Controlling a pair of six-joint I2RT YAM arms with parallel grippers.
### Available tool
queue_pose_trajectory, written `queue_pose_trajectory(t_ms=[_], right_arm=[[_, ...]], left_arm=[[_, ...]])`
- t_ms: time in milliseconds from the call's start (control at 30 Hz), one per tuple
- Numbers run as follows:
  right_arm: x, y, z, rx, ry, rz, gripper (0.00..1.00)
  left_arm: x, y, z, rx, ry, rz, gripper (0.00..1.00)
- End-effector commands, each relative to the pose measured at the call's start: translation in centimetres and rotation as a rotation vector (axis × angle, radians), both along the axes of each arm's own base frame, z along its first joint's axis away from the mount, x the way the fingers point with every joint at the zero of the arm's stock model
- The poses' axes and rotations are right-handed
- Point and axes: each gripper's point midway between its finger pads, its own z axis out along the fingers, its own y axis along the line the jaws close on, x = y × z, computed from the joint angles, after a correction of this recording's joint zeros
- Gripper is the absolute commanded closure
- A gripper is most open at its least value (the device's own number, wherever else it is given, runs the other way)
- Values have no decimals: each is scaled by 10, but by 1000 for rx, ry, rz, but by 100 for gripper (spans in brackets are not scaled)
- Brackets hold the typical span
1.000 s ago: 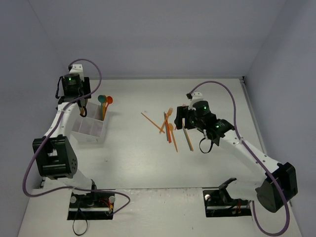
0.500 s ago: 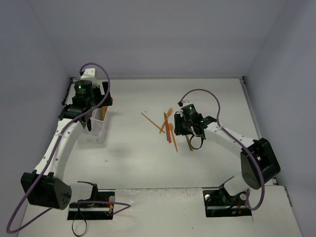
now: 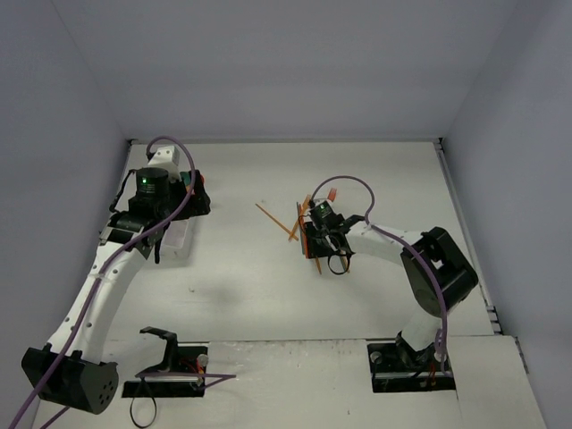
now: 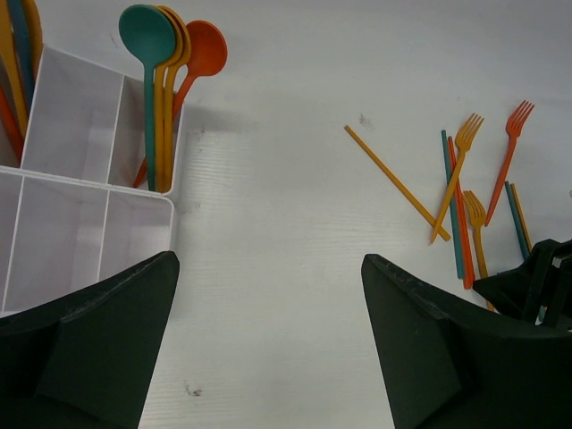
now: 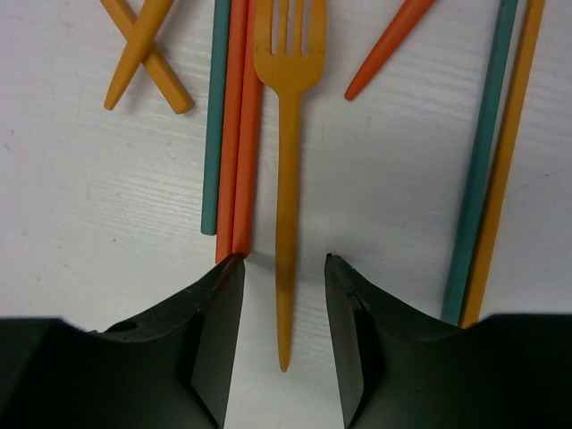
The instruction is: Sort the eating utensils into containers
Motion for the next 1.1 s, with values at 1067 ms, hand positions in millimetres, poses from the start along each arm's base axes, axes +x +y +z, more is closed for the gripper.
queue_pose_trajectory(t_ms=[1067], right_arm=[[31, 28, 186, 147, -508, 92, 100]], left_arm=[[-12, -128, 77, -356, -51, -369, 19]])
